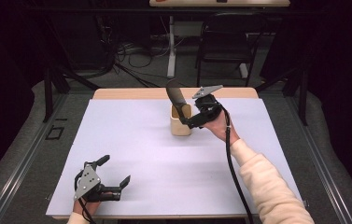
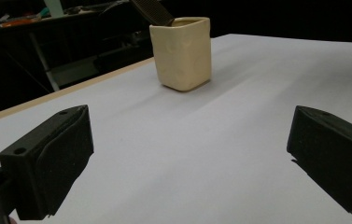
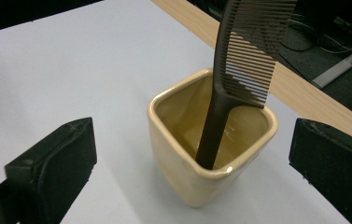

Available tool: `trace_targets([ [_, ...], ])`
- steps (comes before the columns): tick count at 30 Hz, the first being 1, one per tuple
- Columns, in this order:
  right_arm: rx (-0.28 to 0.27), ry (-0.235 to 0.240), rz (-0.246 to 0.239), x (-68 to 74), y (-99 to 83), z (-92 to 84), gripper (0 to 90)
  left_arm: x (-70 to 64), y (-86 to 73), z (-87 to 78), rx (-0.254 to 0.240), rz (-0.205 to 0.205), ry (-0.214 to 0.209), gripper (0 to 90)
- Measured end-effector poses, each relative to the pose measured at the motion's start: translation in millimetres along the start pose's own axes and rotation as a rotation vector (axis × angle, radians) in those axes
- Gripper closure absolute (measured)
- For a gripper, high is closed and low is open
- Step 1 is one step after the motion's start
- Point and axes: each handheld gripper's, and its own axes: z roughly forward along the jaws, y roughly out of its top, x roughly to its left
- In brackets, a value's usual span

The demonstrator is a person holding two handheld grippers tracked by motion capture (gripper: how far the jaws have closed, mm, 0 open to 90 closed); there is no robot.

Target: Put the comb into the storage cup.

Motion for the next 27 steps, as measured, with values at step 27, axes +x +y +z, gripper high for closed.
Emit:
trace_targets([
  [27, 0.031, 0.064, -0.025, 16.7, -36.8, -52.3, 0.0, -0.1, 0.1, 0.7, 0.002, -0.001, 0.000, 0.5],
])
